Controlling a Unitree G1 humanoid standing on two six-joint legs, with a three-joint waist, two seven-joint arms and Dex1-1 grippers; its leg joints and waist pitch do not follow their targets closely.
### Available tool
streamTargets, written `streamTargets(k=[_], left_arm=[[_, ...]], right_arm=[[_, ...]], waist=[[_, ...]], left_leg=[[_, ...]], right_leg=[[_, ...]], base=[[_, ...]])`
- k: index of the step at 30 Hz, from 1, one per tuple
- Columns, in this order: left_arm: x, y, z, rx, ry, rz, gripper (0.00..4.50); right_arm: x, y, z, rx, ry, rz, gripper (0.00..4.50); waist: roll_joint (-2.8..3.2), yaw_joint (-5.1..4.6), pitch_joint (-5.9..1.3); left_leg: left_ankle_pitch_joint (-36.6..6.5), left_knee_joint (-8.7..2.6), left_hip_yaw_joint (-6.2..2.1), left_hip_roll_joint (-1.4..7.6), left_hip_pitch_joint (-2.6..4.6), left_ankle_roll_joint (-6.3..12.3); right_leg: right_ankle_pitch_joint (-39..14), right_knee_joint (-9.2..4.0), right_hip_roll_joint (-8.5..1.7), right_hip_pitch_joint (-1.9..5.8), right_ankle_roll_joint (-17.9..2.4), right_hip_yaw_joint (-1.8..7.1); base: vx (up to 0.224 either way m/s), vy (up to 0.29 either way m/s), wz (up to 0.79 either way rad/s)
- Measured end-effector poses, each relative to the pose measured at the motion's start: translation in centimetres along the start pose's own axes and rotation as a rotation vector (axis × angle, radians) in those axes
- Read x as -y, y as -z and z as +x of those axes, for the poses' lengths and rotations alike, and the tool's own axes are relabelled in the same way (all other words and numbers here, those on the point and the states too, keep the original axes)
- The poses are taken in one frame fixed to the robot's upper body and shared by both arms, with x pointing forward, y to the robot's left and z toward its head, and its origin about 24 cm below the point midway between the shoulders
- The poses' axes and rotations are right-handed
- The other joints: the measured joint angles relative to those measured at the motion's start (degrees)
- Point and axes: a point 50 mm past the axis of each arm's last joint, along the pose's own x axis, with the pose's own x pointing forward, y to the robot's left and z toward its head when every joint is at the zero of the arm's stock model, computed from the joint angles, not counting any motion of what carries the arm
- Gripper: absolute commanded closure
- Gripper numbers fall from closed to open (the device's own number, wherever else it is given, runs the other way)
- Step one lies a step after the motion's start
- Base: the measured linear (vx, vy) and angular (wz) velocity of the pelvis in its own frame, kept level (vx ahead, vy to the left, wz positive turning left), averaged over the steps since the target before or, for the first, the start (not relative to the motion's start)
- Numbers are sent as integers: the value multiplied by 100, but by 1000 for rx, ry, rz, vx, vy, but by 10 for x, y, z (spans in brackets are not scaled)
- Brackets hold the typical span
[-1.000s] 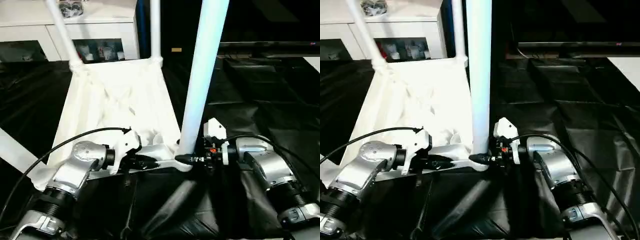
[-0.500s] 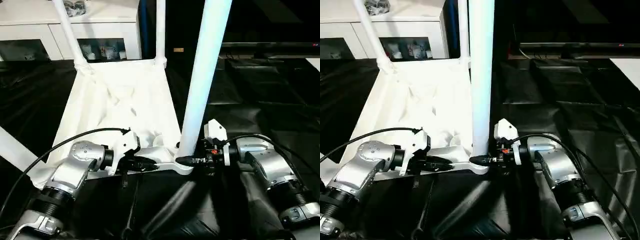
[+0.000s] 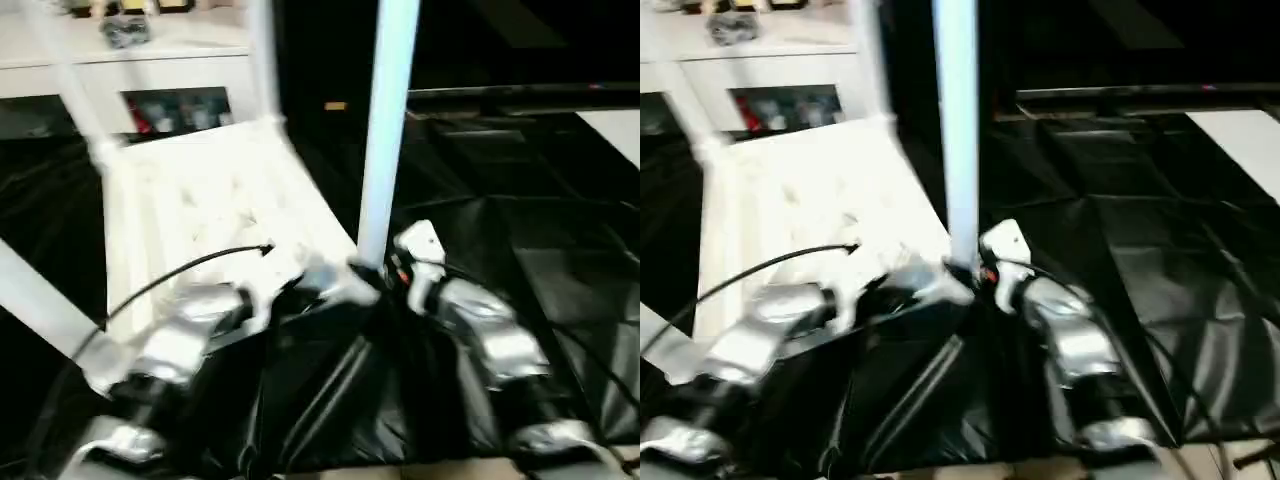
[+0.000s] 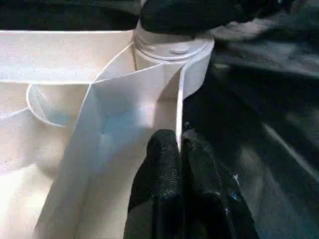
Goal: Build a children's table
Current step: Rotate leg to tighten
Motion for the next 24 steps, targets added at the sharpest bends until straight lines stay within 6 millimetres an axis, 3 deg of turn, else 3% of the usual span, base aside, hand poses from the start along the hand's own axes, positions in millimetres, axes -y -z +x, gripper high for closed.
streamTargets(k=[2,6,7,9,11,14,18,24], left_arm=[[1,-4,9,-2,-52,-1,450],[3,-7,14,1,-80,6,450],[3,-7,14,2,-79,8,450],[3,-7,14,3,-71,14,450],[3,-6,11,6,-53,28,450],[2,-6,9,10,-40,38,450],[-2,-2,-1,17,2,55,450],[-2,2,-17,24,126,73,450]], right_arm=[[-3,-3,12,5,131,36,256],[-4,-5,17,10,192,43,256],[-4,-5,17,14,193,42,221],[-4,-5,16,18,189,48,221],[-4,-6,13,22,168,48,180],[-5,-7,10,29,127,43,175],[0,-6,0,-4,-6,-59,135],[6,-4,-20,-56,-259,-153,135]], waist=[[5,-26,0],[13,-24,-5],[14,-24,-5],[14,-21,-5],[12,-14,-3],[13,-4,-3],[13,7,-2],[-4,146,9]], left_leg=[[0,0,-3,-3,1,-1],[-1,0,-4,-6,1,-1],[-1,-2,-4,-6,1,-2],[-1,-8,-4,-6,1,-1],[-1,-21,-4,-6,-3,-1],[0,-36,-4,-4,-6,-2],[0,-51,-4,1,-25,-3],[2,-48,-1,10,-63,-3]], right_leg=[[0,-6,-1,-6,0,2],[2,-12,-1,-5,-2,4],[6,-12,0,-5,-7,4],[9,-12,0,-6,-5,3],[11,-12,0,-13,-2,1],[28,-11,2,-19,-18,-3],[39,-4,7,-39,-30,-9],[42,3,9,-65,-31,-11]], base=[[0,0,0],[0,0,0],[0,0,0],[0,0,0],[0,0,0],[0,0,0],[0,0,0],[0,0,0]])
